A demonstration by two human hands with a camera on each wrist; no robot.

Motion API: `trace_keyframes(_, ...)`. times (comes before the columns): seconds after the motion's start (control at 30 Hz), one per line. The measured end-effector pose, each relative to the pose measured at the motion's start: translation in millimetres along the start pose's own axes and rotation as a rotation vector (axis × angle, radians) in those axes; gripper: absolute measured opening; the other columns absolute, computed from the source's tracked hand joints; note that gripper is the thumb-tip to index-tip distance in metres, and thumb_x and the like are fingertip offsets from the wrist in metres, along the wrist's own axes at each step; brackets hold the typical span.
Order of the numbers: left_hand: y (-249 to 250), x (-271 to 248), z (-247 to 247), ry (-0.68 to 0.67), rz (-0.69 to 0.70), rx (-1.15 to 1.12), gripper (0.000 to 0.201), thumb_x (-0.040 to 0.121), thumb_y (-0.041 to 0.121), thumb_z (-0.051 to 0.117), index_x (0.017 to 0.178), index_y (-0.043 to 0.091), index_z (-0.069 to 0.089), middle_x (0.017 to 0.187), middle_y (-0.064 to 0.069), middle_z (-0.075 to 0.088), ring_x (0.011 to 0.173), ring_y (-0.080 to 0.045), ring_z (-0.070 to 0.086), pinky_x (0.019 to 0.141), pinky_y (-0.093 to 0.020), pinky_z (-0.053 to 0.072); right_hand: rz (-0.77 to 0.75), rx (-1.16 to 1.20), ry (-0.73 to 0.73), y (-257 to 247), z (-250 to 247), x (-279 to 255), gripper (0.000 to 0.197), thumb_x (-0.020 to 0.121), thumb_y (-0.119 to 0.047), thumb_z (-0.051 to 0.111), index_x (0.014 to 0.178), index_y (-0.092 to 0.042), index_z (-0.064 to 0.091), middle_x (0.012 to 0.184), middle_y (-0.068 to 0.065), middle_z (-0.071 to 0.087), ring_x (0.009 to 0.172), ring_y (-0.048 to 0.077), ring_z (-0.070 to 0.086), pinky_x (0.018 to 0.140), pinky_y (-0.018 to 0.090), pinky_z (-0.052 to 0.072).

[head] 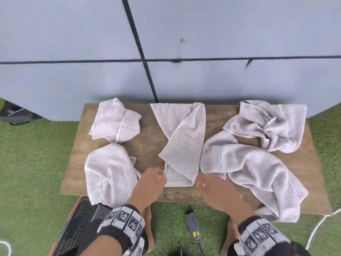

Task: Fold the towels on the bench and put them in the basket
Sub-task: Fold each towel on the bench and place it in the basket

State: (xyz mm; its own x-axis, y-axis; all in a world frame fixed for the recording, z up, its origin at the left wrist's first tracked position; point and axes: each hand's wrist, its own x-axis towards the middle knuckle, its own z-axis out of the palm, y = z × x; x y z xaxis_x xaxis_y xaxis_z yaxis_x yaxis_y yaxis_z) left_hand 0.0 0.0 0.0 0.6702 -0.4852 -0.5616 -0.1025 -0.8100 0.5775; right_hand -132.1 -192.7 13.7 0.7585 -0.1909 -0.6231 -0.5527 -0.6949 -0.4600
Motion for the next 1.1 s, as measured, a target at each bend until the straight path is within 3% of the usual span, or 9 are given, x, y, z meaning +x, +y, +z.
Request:
trace_keyframes(0.17, -35, 51, 40, 0.233, 0.218, 0.226, 0.033, 0.089, 0.020, 0.063, 0.118, 0.034, 0.054, 0.115, 0.006, 0.034, 0.111, -0.012, 0.035, 0.084, -0.023, 0.045, -0.035, -0.260, 0.296, -4, 53, 62, 0.036, 0.094, -0.055, 0.050, 0.111, -0.023, 0.048, 0.104, -0.006, 0.059, 0.099, 0.019, 0.057, 0.094, 0.038, 0.046)
trace_keyframes(0.33, -55, 83, 61, 0.374, 0.388, 0.260, 0.040, 0.087, 0.019, 0.066, 0.124, 0.035, 0.059, 0.132, -0.004, 0.029, 0.127, -0.021, 0.025, 0.090, -0.030, 0.044, -0.095, -0.402, 0.481, 0, 88, 86, 0.013, 0.095, -0.028, 0.048, 0.102, -0.019, 0.055, 0.095, -0.001, 0.063, 0.091, 0.024, 0.061, 0.088, 0.042, 0.048)
trace_keyframes(0.4, -57, 91, 65, 0.424, 0.441, 0.231, 0.020, 0.087, 0.022, 0.068, 0.105, 0.031, 0.068, 0.127, -0.003, 0.032, 0.123, -0.021, 0.028, 0.096, -0.031, 0.041, -0.142, -0.347, 0.543, -1, 95, 88, 0.008, 0.097, -0.028, 0.045, 0.092, -0.022, 0.049, 0.085, -0.004, 0.059, 0.079, 0.020, 0.058, 0.080, 0.039, 0.048)
trace_keyframes(0.5, -52, 87, 66, 0.526, 0.518, 0.096, 0.005, 0.091, 0.027, 0.068, 0.096, 0.026, 0.069, 0.122, -0.001, 0.036, 0.118, -0.017, 0.032, 0.090, -0.007, 0.031, -0.201, -0.083, 0.624, -2, 101, 79, 0.018, 0.100, -0.032, 0.042, 0.085, -0.022, 0.038, 0.073, -0.005, 0.053, 0.063, 0.019, 0.053, 0.059, 0.038, 0.047)
trace_keyframes(0.6, -42, 62, 72, 0.662, 0.533, -0.055, 0.006, 0.091, 0.026, 0.066, 0.095, 0.023, 0.061, 0.114, -0.002, 0.046, 0.113, -0.016, 0.042, 0.088, -0.021, 0.037, -0.206, 0.321, 0.689, -5, 100, 59, 0.020, 0.104, -0.028, 0.042, 0.087, -0.017, 0.042, 0.070, 0.000, 0.053, 0.056, 0.015, 0.047, 0.052, 0.029, 0.041)
trace_keyframes(0.7, -36, 31, 77, 0.479, 0.598, -0.119, 0.010, 0.089, 0.026, 0.064, 0.097, 0.026, 0.057, 0.109, 0.003, 0.052, 0.106, -0.014, 0.051, 0.090, -0.028, 0.042, -0.154, 0.733, 0.694, -8, 95, 31, 0.016, 0.104, -0.024, 0.044, 0.092, -0.014, 0.047, 0.084, 0.017, 0.065, 0.064, 0.016, 0.057, 0.058, 0.024, 0.047)
trace_keyframes(0.83, -33, -7, 87, 0.185, 0.652, 0.042, 0.047, 0.085, 0.022, 0.070, 0.129, 0.023, 0.053, 0.126, 0.008, 0.052, 0.115, -0.010, 0.050, 0.098, -0.028, 0.039, -0.176, 0.824, 0.663, -7, 89, 4, 0.014, 0.102, -0.021, 0.049, 0.099, -0.008, 0.053, 0.092, 0.013, 0.073, 0.079, 0.017, 0.072, 0.076, 0.038, 0.058)
trace_keyframes(1.0, -36, -24, 94, 0.381, 0.628, -0.047, 0.015, 0.093, 0.024, 0.067, 0.108, 0.026, 0.070, 0.101, 0.014, 0.069, 0.085, -0.007, 0.064, 0.074, -0.029, 0.052, -0.273, 0.870, 0.645, -7, 90, -33, 0.017, 0.100, -0.015, 0.053, 0.103, 0.002, 0.053, 0.085, 0.012, 0.075, 0.070, 0.012, 0.071, 0.069, 0.034, 0.056)
trace_keyframes(1.1, -42, -31, 92, 0.422, 0.659, -0.158, 0.016, 0.096, 0.015, 0.061, 0.102, 0.024, 0.073, 0.087, 0.012, 0.069, 0.065, -0.004, 0.060, 0.058, -0.022, 0.048, -0.260, 0.881, 0.686, 2, 97, -49, 0.013, 0.099, -0.015, 0.056, 0.101, -0.002, 0.055, 0.081, 0.003, 0.076, 0.068, 0.010, 0.067, 0.068, 0.033, 0.052)
